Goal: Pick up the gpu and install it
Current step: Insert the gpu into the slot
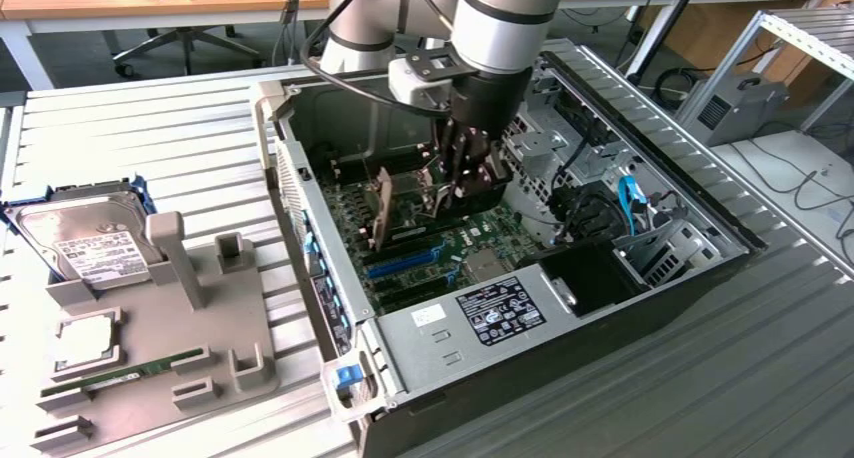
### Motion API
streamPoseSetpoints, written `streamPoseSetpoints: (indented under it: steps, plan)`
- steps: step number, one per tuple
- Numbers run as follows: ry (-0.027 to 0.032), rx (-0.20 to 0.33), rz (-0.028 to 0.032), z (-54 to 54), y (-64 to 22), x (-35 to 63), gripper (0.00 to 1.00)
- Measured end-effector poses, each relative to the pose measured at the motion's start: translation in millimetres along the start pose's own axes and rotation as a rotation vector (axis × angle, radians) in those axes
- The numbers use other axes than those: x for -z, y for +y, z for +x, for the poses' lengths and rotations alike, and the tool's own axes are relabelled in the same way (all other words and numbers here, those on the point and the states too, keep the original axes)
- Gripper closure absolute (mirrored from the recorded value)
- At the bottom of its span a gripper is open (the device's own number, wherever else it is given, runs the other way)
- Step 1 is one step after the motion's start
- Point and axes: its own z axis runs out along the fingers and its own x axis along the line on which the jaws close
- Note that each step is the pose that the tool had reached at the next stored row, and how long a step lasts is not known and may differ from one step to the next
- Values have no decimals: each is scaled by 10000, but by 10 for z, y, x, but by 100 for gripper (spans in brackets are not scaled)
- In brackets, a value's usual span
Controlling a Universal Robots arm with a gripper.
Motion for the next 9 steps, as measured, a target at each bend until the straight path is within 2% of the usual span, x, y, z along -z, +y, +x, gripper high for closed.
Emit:
streamPoseSetpoints:
  steps: [9]
  plan:
    - [-2, 0, 0, 37, 3, -10, 74]
